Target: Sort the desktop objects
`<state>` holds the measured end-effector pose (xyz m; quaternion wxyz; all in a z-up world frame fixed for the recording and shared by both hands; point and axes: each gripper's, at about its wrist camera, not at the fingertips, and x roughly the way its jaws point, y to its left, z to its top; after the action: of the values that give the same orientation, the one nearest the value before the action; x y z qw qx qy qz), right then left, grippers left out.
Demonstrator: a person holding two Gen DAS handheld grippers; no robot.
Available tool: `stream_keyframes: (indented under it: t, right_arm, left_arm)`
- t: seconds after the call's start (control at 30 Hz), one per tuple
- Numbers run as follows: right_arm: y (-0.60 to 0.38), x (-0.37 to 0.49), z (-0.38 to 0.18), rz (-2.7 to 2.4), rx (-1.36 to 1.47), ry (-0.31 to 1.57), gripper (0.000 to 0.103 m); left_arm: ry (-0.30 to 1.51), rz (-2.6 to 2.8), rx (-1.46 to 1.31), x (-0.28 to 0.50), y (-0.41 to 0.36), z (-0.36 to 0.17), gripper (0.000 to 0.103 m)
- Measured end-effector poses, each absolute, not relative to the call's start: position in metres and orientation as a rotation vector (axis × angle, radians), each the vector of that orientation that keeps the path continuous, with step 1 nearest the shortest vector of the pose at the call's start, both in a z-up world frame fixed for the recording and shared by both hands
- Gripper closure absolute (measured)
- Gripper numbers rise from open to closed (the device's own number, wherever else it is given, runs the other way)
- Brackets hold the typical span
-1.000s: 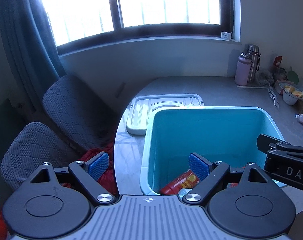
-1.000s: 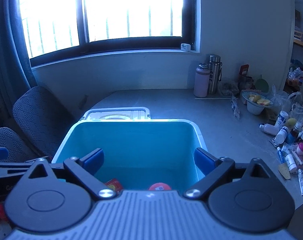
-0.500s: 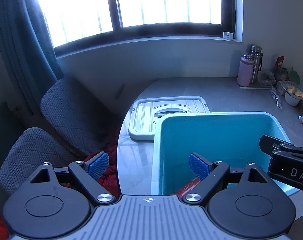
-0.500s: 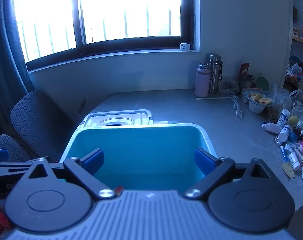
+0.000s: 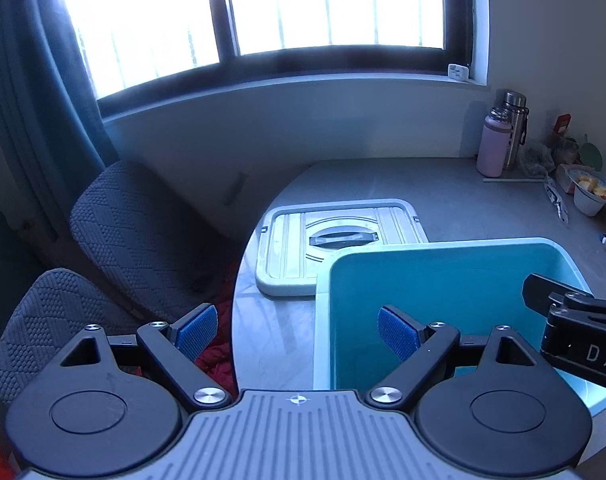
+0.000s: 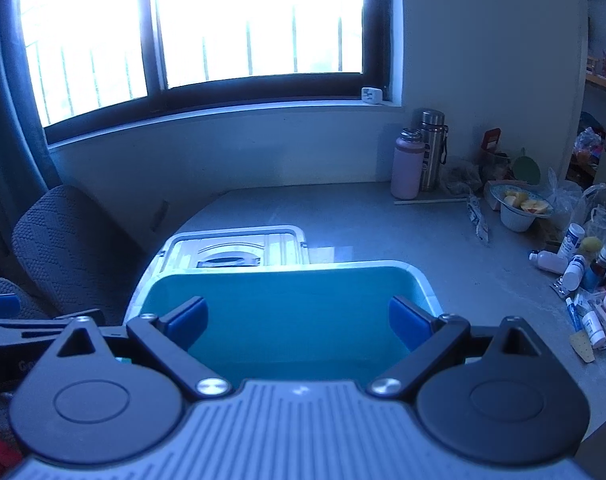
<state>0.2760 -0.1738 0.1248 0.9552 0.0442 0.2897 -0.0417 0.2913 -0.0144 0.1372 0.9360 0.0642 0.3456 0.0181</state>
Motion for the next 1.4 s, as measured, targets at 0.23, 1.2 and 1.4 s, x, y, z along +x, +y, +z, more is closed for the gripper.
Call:
stream_keyframes:
  t: [0.23, 1.2, 1.4]
  right_arm:
    - [-0.175, 0.286, 0.120, -0.086, 0.090, 0.622, 0.006]
    - [-0.195, 0.351, 0.124, 0.065, 0.032, 0.654, 0.006]
    - [-0.193, 0.359, 0.126, 0.093, 0.008, 0.657, 0.006]
  left_arm:
    - [0.731, 0.023, 0.125, 0.308, -0.017, 0.131, 0.014]
    - [0.736, 0.168, 0.062, 0.354, -0.037, 0.138, 0.014]
    - [0.741, 0.178, 0.034, 0.361, -0.031, 0.140, 0.014]
